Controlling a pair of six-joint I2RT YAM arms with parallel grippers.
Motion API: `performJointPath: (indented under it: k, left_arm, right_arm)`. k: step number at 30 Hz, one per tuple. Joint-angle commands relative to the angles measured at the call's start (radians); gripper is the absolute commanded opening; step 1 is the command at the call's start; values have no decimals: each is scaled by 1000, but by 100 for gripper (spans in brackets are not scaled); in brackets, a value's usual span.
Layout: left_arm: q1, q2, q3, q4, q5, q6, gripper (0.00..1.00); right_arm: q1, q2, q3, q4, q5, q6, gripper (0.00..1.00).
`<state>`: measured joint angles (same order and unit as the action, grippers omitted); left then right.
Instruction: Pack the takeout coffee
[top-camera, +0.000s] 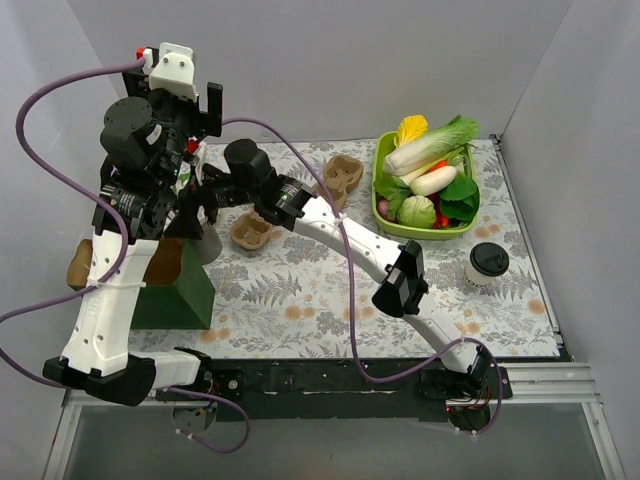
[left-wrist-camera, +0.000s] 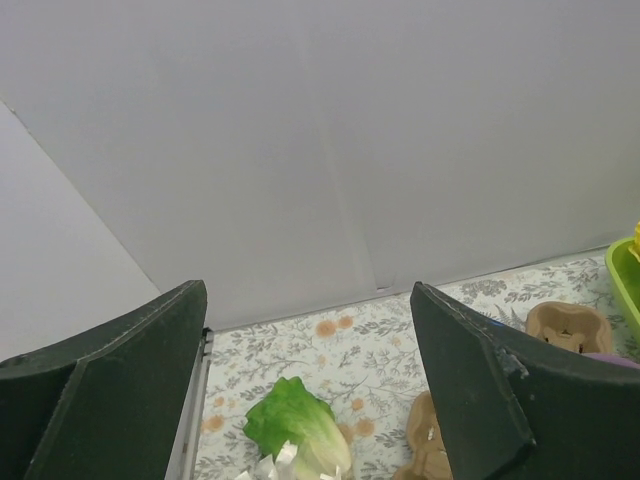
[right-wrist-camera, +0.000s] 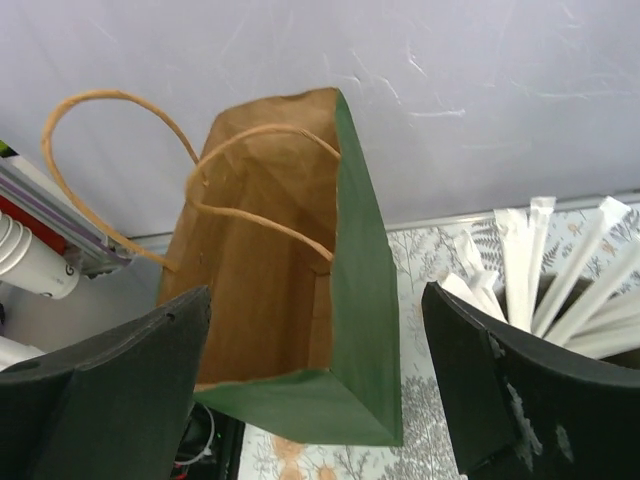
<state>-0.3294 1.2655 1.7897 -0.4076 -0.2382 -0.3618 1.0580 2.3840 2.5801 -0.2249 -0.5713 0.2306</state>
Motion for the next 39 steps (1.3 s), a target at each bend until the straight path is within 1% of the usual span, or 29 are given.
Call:
performJointPath:
  k: [1, 5, 9, 11, 12, 18, 23, 24, 27, 29, 30, 32, 33, 35, 36, 38, 39]
  left_arm:
    - [35, -29, 7, -66, 23, -37, 84]
    - [41, -49, -13, -66, 40, -46, 84]
    - [43, -74, -62, -45, 40, -49, 84]
    - [44, -81, -79, -30, 43, -55, 84]
    - [47, -90, -90, -24, 46, -58, 84]
    - [55, -115, -147, -4, 56, -72, 84]
    - [61, -138, -187, 23, 57, -75, 84]
    - [61, -140, -191, 26, 57, -78, 84]
    - [66, -149, -199, 35, 60, -80, 84]
    - [67, -153, -202, 43, 62, -80, 84]
    - [69, -152, -202, 47, 63, -80, 84]
    - [69, -155, -207, 55, 72, -83, 84]
    - [70, -153, -211, 58, 77, -82, 84]
    - [70, -155, -217, 70, 86, -86, 84]
    - [70, -153, -223, 75, 91, -89, 84]
    - [70, -149, -224, 76, 99, -110, 84]
    - [70, -138, -222, 72, 103, -120, 84]
  right_arm:
    - [20, 49, 63, 67, 21, 67, 92]
    - [31, 60, 61, 21, 73, 30, 89]
    - [28, 47, 20, -8, 106, -4, 85]
    - [28, 43, 9, -16, 105, -8, 83]
    - [27, 38, 5, -17, 100, -14, 79]
    - [22, 14, -44, -47, 88, -39, 68]
    - [17, -12, -95, -68, 71, -74, 63]
    - [13, -22, -100, -71, 65, -76, 59]
    - [5, -54, -126, -83, 51, -92, 52]
    - [-1, -78, -141, -99, 47, -115, 50]
    - [-10, -110, -165, -105, 36, -126, 45]
    - [-23, -147, -199, -125, 21, -160, 39]
    - [-36, -190, -239, -135, 7, -172, 29]
    - [-52, -262, -291, -175, -12, -203, 20]
    - [-68, -287, -349, -189, -28, -227, 15]
    - [-87, -371, -411, -223, -42, -287, 13]
    - [-114, -402, -454, -252, -65, -336, 9]
